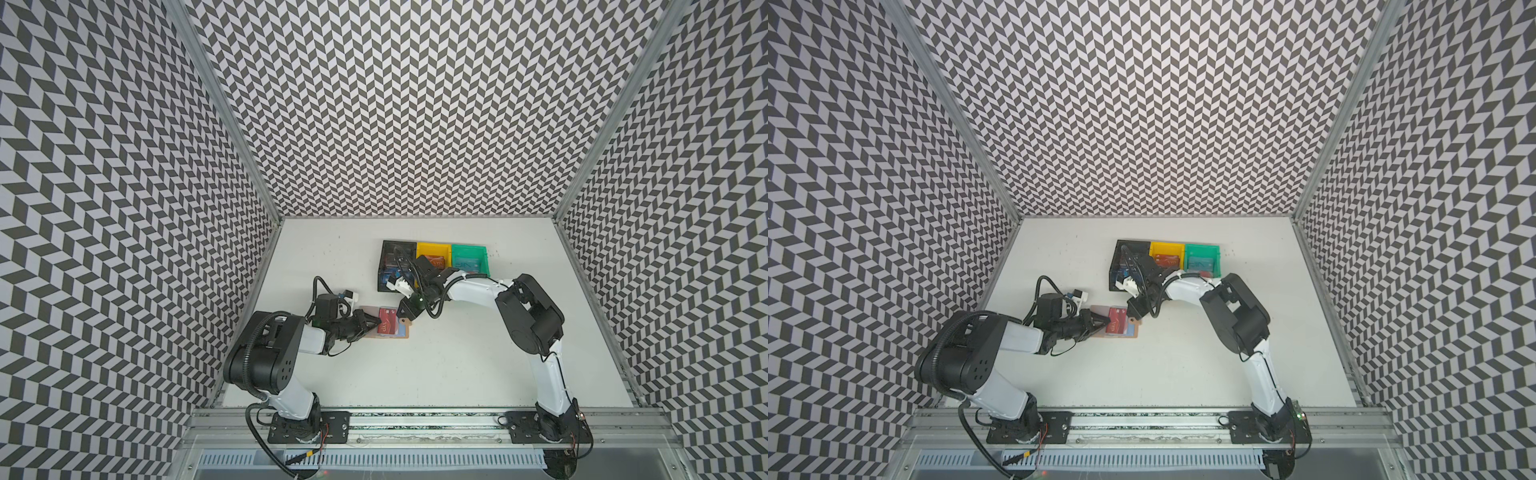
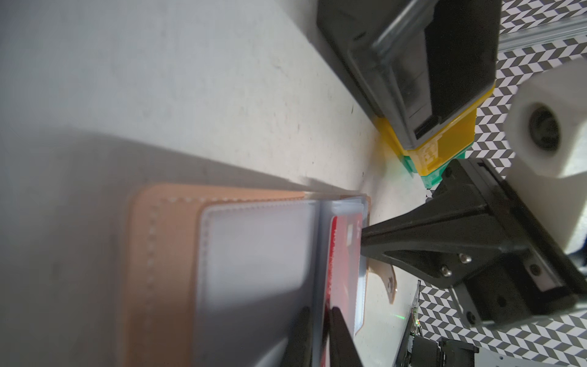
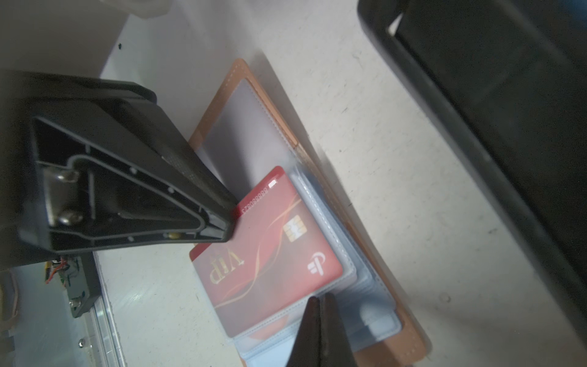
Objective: Take the credit cards out of the card holder
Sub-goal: Take out the credit card from the card slot.
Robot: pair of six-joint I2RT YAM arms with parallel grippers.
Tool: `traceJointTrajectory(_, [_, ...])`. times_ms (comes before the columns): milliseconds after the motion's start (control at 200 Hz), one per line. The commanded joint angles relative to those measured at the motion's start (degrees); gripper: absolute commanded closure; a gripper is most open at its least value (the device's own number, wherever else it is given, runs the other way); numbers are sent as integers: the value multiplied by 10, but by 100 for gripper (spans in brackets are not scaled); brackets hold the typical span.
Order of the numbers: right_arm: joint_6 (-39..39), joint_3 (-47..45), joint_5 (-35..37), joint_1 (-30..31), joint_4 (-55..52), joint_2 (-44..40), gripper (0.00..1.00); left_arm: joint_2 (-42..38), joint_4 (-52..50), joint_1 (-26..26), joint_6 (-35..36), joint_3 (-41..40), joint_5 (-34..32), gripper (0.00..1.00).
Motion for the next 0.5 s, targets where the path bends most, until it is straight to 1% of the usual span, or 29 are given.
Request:
traceJointTrajectory(0, [-11,-19,9,3,-21,17,100,12,17,-5,-4,3,4,88])
traceJointTrajectory(215, [-11,-21,9,2,-21,18,100,16,29,-5,-9,-3,10,93])
traceJointTrajectory(355, [-12,-20,8,1,-21,18,100,6,15,-3,-4,-4,5,92])
traceJointTrajectory(491, [-12,-21,6,1,-21,20,100,2,5,11,3,-6,4,91])
